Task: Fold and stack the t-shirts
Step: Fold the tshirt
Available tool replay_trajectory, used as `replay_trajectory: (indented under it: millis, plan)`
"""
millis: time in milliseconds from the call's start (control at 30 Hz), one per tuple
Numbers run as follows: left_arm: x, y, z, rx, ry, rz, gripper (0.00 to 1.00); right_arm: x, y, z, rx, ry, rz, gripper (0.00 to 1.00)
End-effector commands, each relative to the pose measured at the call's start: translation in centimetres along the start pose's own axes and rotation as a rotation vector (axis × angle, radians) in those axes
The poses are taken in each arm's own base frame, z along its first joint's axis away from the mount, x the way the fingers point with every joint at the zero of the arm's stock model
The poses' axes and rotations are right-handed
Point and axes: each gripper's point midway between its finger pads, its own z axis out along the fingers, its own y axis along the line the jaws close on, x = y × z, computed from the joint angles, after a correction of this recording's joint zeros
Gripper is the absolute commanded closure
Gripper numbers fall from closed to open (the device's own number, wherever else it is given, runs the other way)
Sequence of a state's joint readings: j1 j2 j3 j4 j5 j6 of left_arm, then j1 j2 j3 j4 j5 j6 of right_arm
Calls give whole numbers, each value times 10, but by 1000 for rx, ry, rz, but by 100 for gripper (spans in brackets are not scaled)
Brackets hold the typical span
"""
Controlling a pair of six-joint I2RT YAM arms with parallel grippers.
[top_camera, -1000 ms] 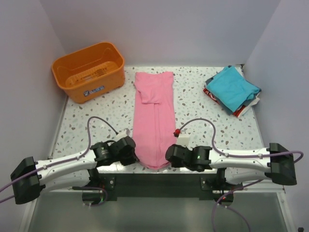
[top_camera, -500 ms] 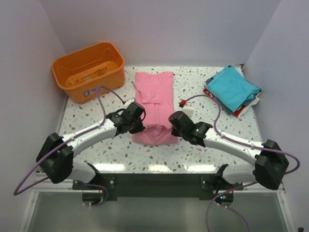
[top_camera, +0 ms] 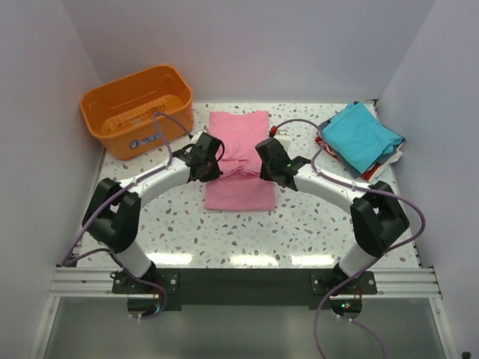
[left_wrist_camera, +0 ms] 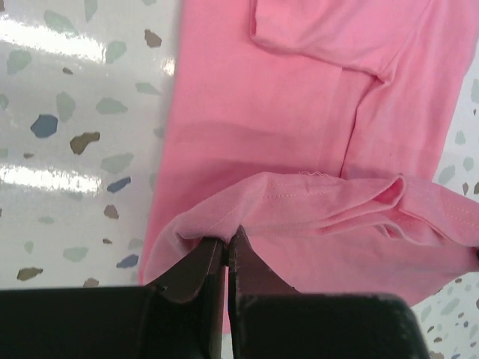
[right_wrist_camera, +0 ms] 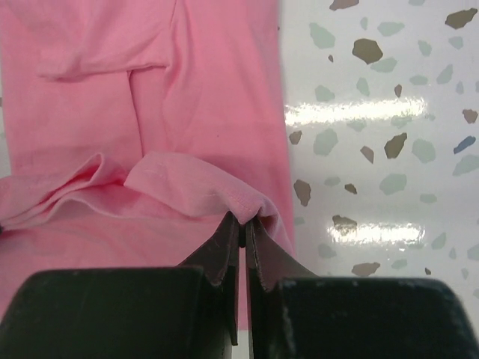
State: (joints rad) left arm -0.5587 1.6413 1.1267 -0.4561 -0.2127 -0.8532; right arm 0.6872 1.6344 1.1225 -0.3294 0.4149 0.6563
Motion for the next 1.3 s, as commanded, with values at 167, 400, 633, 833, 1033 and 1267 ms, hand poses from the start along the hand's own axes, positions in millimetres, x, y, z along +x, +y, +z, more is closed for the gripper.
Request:
replay_trajectory:
  millis: [167, 400, 633, 833, 1033, 1267]
  plan:
    - [-37, -22, 27, 53, -48, 64, 100, -37, 8, 25, -20, -35, -1, 100]
    - [-53, -17, 45, 35, -64, 64, 100, -34, -2, 56, 3, 5, 22, 100]
    - [-52, -14, 63, 12, -1, 63, 85, -34, -9, 71, 25, 24, 46, 96]
    - [-60, -10, 53, -1, -37, 66, 44, -43, -10, 69, 22, 37, 28, 40]
    - [-67, -13, 21, 48, -77, 55, 7, -52, -4, 44, -32, 43, 37, 17]
    - [-54, 0, -9, 94, -104, 46, 0, -22, -23, 13, -53, 87, 55, 1]
